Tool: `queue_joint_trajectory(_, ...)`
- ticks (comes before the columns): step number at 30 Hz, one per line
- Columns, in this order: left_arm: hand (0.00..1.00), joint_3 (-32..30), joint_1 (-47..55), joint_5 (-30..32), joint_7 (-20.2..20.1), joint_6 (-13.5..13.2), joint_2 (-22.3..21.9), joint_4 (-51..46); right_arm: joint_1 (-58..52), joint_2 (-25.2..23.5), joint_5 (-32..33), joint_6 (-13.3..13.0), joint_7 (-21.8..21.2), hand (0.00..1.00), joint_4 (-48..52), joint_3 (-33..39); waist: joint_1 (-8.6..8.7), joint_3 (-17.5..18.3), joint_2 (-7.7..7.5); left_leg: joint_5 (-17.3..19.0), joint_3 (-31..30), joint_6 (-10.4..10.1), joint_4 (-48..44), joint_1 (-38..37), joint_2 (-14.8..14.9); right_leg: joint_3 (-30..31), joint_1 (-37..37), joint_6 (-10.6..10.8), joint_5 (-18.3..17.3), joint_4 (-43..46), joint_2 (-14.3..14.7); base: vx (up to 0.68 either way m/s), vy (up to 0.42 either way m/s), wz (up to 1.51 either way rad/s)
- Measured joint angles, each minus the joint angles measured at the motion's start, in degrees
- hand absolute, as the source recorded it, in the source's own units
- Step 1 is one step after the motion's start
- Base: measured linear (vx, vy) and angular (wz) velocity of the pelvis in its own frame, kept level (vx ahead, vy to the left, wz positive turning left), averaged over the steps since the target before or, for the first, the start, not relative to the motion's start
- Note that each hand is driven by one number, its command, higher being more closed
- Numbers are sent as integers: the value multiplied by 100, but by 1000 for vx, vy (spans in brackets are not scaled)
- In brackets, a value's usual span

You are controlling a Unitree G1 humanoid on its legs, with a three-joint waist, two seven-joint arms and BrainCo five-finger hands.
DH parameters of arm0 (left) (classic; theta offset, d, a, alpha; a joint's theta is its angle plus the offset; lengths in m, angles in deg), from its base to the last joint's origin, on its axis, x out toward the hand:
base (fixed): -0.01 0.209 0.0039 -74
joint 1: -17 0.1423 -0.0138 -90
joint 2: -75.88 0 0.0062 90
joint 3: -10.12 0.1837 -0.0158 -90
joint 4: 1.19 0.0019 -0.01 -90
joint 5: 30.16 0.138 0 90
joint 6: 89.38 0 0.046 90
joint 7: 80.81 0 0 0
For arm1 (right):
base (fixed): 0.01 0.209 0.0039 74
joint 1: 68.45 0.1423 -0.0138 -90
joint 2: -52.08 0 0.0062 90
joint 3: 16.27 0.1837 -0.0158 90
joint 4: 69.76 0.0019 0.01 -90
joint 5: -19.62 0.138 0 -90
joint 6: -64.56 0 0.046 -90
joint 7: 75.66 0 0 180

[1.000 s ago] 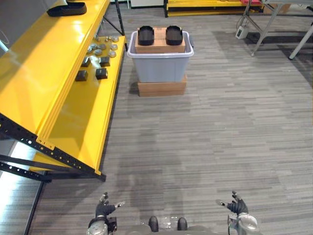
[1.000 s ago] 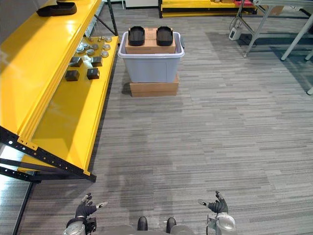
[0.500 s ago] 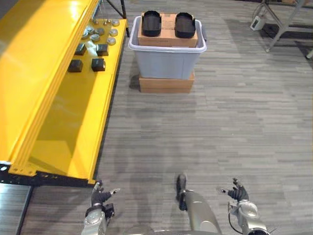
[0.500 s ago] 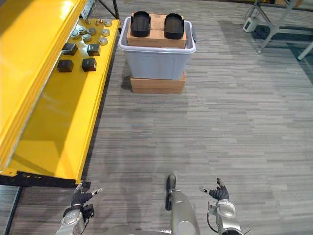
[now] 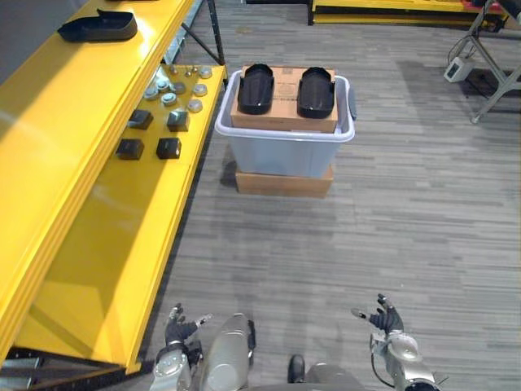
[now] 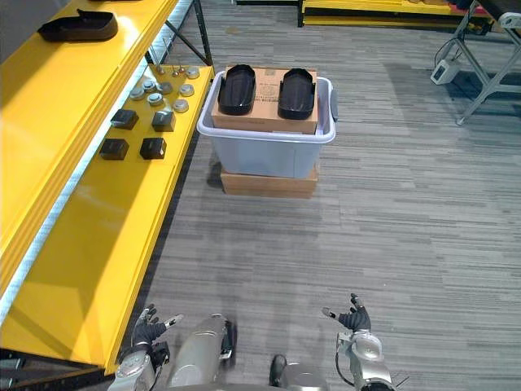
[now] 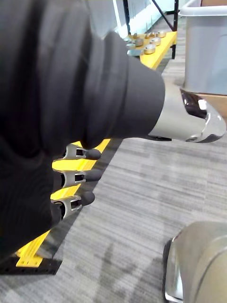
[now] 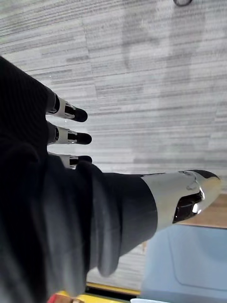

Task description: Walk over and take plastic housings, then place them on the shelf

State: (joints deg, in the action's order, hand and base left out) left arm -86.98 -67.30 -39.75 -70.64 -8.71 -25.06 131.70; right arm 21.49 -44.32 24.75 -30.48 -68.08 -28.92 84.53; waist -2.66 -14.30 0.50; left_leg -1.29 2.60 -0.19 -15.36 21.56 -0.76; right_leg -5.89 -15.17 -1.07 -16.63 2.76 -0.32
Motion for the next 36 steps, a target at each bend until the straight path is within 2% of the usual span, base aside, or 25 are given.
queue_joint_trajectory(1,0,16,-25,0,-2,0,-10,-85,-55,-7,-1,2,1,0,4,16,6,36,-77,56,98,171,-395,92,-94,26,79,110,-184,429,-170,621,165,-12)
queue_joint_trajectory(2,0,25,-54,-5,0,1,-44,-117,-77,-16,-3,14,-3,0,-11,56,-4,46,-106,423,215,268,-642,35,-153,139,295,247,-263,1162,-318,618,168,-16)
queue_joint_trajectory(3,0,26,-29,-12,-1,1,-47,-159,-79,-20,-3,17,-3,0,-11,62,-11,56,-123,573,242,311,-695,-58,-204,203,469,301,-266,1701,-400,710,230,-25)
queue_joint_trajectory(4,0,26,12,-107,0,0,-16,-197,-101,-35,-3,19,-7,0,-10,82,15,70,-163,814,301,426,-739,-368,-332,320,911,682,-40,3060,-558,588,199,-12)
queue_joint_trajectory(5,0,64,0,-114,11,2,39,-206,-167,-57,-3,19,-7,0,-8,119,46,77,-188,1070,288,509,-757,-706,-442,409,1397,976,526,4440,-718,711,213,-1)
queue_joint_trajectory(7,0,92,-28,-122,19,2,80,-273,-220,-65,-3,51,-10,0,-8,115,68,80,-183,1339,250,582,-707,-1305,-533,313,2021,744,496,5994,-983,536,102,19)
queue_joint_trajectory(9,0,92,-21,-123,29,-1,86,-312,-257,-77,-7,51,-12,0,-5,110,188,97,-138,1435,93,633,-417,-1935,-518,-96,2488,383,269,6227,-1146,576,65,28)
queue_joint_trajectory(11,0,103,-53,-124,22,0,96,-303,-145,-59,-9,50,-11,0,0,104,209,79,-57,1444,3,611,-64,-2456,-357,-514,2867,361,41,5577,-1149,549,-14,23)
queue_joint_trajectory(12,0,117,-78,-125,20,0,88,-303,-146,-31,-9,44,-14,0,-3,104,218,50,4,1486,-46,539,9,-2724,-186,-736,3016,405,-27,4723,-1035,620,-87,11)
queue_joint_trajectory(13,0,127,-71,-128,13,-3,97,-303,-129,-18,-9,34,-13,0,-2,104,212,44,68,1554,-93,410,56,-2928,-10,-768,3103,481,52,3578,-813,507,-103,16)
queue_joint_trajectory(14,0,128,-69,-132,13,-5,114,-304,-127,-19,-8,30,-13,0,-1,104,215,52,75,1594,-100,324,65,-3008,62,-699,3132,495,208,2964,-700,512,-135,30)
queue_joint_trajectory(15,0,131,-50,-137,16,-7,176,-302,-117,-29,-9,30,-13,0,-6,103,215,79,-11,1705,-107,84,81,-3129,92,-480,3153,506,750,1833,-535,506,-173,41)
queue_joint_trajectory(16,0,132,2,-135,29,-5,251,-296,-205,-22,-16,32,-11,0,-7,103,226,127,-181,1898,-149,-227,71,-3307,56,-276,3160,374,1647,1223,-506,516,-199,52)
queue_joint_trajectory(17,0,127,33,-135,34,-1,266,-280,-269,-8,-16,36,-7,0,-8,105,271,175,-266,1995,-244,-353,51,-3407,56,-189,3153,109,2238,1310,-503,642,-277,41)
queue_joint_trajectory(18,0,121,65,-133,37,7,147,-183,-247,102,-16,76,-10,0,-79,113,294,232,2,1986,-376,-491,-56,-3450,311,-373,3174,-33,1991,1652,-362,541,-249,29)
queue_joint_trajectory(19,0,116,113,-130,37,2,139,-186,-227,92,-16,75,-12,0,-62,107,344,298,17,1894,-439,-636,-314,-3313,376,-442,3129,-47,1749,1636,-335,533,-248,14)
queue_joint_trajectory(21,0,88,74,-127,35,0,-1,-186,-222,100,-14,63,-12,0,51,99,352,265,187,1680,-500,-623,-1451,-2811,536,-597,2884,-166,1524,1513,-158,494,-262,23)
queue_joint_trajectory(22,0,71,38,-131,12,1,-98,-200,-319,52,4,57,-12,0,134,-29,334,234,188,1048,-416,-562,-2811,-2262,731,-673,2404,-249,1424,1205,-39,569,-274,26)
queue_joint_trajectory(24,0,76,51,-137,-7,0,-141,-216,-380,-58,108,18,-5,0,195,-44,265,207,135,1340,-186,-561,-3532,-1939,929,-705,1864,-318,1381,925,40,381,-165,4)
queue_joint_trajectory(26,0,226,33,-152,-18,0,-247,-300,-374,-58,177,-95,-2,0,270,75,183,183,65,1741,73,-506,-2912,-1572,923,-641,1358,-322,1379,566,17,362,-141,-16)
queue_joint_trajectory(28,0,261,10,-161,-16,-1,-262,-313,-311,-49,213,-114,-1,0,282,241,187,190,99,1753,-80,-521,-1739,-1417,817,-572,1206,-312,1376,407,16,282,-14,-31)
queue_joint_trajectory(30,0,263,-1,-168,-14,0,-273,-302,-336,2,215,-112,1,0,288,357,201,212,208,1221,-235,-488,-563,-1433,769,-473,1131,-151,1278,360,84,190,76,-38)
queue_joint_trajectory(31,0,268,4,-177,-16,0,-292,-282,-411,44,221,-107,5,0,309,478,201,243,469,764,-371,-421,-282,-1428,830,-409,1061,-47,1186,375,208,231,166,-28)
queue_joint_trajectory(34,0,262,-12,-175,-12,-2,-157,-228,-546,-30,250,-75,21,0,352,509,211,302,189,625,-194,-305,267,-1762,582,-201,1088,149,1047,444,-97,145,122,-17)
queue_joint_trajectory(36,0,258,-8,-170,-14,0,-67,-179,-573,-28,330,-67,30,0,547,513,208,321,82,523,-85,-223,531,-1847,462,-108,1183,221,1025,444,-229,117,123,-18)
